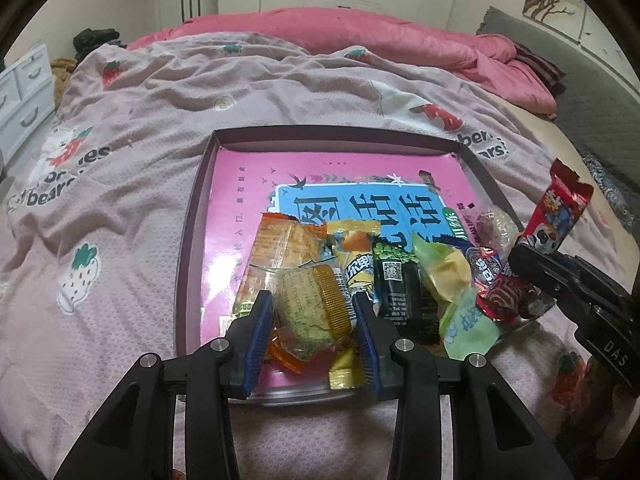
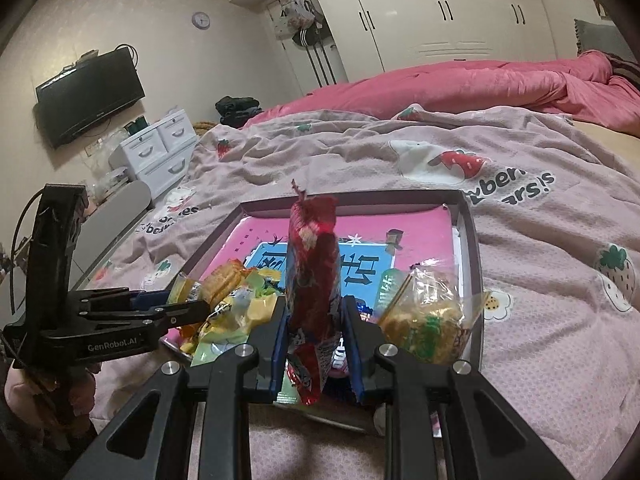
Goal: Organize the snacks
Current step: 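Lower the cracker packet into the tray and open the left tool while the right releases the red pack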
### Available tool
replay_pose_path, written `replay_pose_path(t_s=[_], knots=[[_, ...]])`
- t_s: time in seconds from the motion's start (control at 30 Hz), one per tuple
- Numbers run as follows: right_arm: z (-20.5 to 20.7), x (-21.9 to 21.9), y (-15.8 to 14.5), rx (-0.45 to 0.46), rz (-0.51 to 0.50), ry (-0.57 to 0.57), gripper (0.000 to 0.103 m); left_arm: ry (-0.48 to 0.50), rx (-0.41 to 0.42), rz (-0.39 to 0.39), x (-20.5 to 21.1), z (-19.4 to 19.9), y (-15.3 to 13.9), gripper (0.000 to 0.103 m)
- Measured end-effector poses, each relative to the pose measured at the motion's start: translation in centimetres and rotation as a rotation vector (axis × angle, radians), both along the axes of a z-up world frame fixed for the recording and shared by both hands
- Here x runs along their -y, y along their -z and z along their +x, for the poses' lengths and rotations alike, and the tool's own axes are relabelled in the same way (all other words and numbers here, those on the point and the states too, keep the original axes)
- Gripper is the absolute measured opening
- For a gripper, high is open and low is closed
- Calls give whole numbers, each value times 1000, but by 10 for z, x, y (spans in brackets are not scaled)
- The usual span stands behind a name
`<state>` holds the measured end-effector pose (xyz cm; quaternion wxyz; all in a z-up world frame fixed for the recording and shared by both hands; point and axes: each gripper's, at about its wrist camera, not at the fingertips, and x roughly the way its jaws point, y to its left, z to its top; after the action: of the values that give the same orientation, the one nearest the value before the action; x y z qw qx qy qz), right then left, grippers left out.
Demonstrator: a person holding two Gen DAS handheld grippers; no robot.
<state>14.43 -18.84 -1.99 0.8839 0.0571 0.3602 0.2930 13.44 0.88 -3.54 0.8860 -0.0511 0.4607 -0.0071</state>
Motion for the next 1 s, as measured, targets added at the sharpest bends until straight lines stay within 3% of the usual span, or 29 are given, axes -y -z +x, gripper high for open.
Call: replay_pose_path(t_s=[0.53,1.0], knots=[[12,-7,9,-9,-17,6,27,-5,-9,-10,0,5,2,42],[-1,8,-16,87,-13,54,46,-38,-8,-9,-7,2,-4,46]])
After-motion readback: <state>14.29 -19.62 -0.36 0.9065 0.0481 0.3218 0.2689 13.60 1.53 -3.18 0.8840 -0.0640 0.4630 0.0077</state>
